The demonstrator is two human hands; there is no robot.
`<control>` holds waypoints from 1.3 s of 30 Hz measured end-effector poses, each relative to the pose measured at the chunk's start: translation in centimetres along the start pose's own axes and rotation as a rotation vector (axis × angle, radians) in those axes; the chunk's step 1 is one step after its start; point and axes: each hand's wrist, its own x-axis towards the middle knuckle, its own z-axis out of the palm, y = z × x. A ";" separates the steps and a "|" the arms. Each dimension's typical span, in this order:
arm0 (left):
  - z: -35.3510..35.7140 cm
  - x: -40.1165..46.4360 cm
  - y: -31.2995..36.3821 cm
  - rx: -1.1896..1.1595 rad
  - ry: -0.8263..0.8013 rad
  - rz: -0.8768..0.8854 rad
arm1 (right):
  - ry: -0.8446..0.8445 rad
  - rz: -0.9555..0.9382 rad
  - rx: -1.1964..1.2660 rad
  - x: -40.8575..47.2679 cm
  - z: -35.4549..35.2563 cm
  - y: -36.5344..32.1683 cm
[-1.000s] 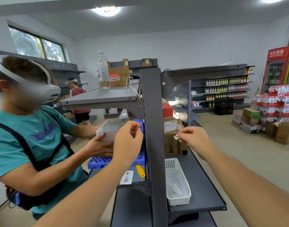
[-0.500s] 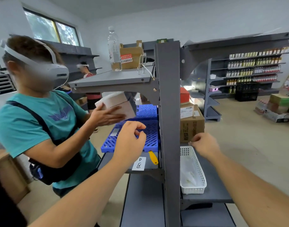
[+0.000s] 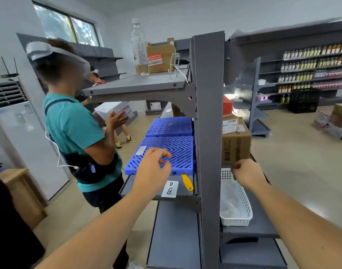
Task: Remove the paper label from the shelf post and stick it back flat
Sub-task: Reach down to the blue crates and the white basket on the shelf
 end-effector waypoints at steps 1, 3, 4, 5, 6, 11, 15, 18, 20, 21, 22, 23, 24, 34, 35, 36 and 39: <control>0.2 0.0 -0.3 0.023 -0.022 0.000 | -0.003 -0.005 0.002 -0.1 -0.1 0.0; 0.9 0.0 -0.8 0.081 -0.074 0.005 | -0.007 -0.011 0.025 -0.5 -0.4 -0.3; 1.2 -0.1 -1.0 0.110 -0.096 0.008 | -0.007 -0.011 0.039 -0.8 -0.6 -0.5; 1.5 -0.2 -1.3 0.134 -0.114 0.010 | -0.004 -0.012 0.052 -1.1 -0.9 -0.7; 1.9 -0.4 -1.6 0.155 -0.135 0.013 | 0.000 -0.012 0.066 -1.5 -1.2 -0.9; 3.4 -1.0 -3.2 0.344 -0.335 0.030 | 0.038 -0.005 0.137 -2.9 -3.1 -1.3; 4.4 -1.7 -4.6 0.497 -0.491 0.040 | 0.057 0.042 0.200 -4.0 -4.2 -1.1; 5.1 -2.0 -5.5 0.561 -0.522 0.072 | 0.079 0.051 0.244 -4.6 -4.8 -0.9; 5.5 -2.1 -5.7 0.602 -0.544 0.088 | 0.088 0.056 0.279 -4.9 -5.1 -0.7; 5.7 -2.1 -5.8 0.618 -0.558 0.092 | 0.091 0.055 0.296 -5.1 -5.3 -0.7; 5.9 -2.0 -5.8 0.639 -0.575 0.093 | 0.093 0.054 0.309 -5.2 -5.5 -0.6; 6.0 -2.1 -5.8 0.660 -0.587 0.092 | 0.096 0.051 0.321 -5.4 -5.6 -0.6; 6.2 -2.0 -5.8 0.683 -0.597 0.090 | 0.097 0.049 0.331 -5.6 -5.8 -0.7; 5.0 -0.4 -3.3 0.678 -0.632 -0.019 | 0.071 0.037 0.417 -7.1 -6.5 -2.3; 4.6 -0.7 -3.4 0.634 -0.554 0.002 | 0.062 0.030 0.421 -7.2 -6.5 -2.7; 4.2 -1.0 -3.4 0.587 -0.485 0.037 | 0.050 0.022 0.426 -7.4 -6.6 -3.1; 2.9 -1.1 -2.7 0.440 -0.326 0.110 | 0.018 -0.006 0.448 -8.0 -6.8 -4.6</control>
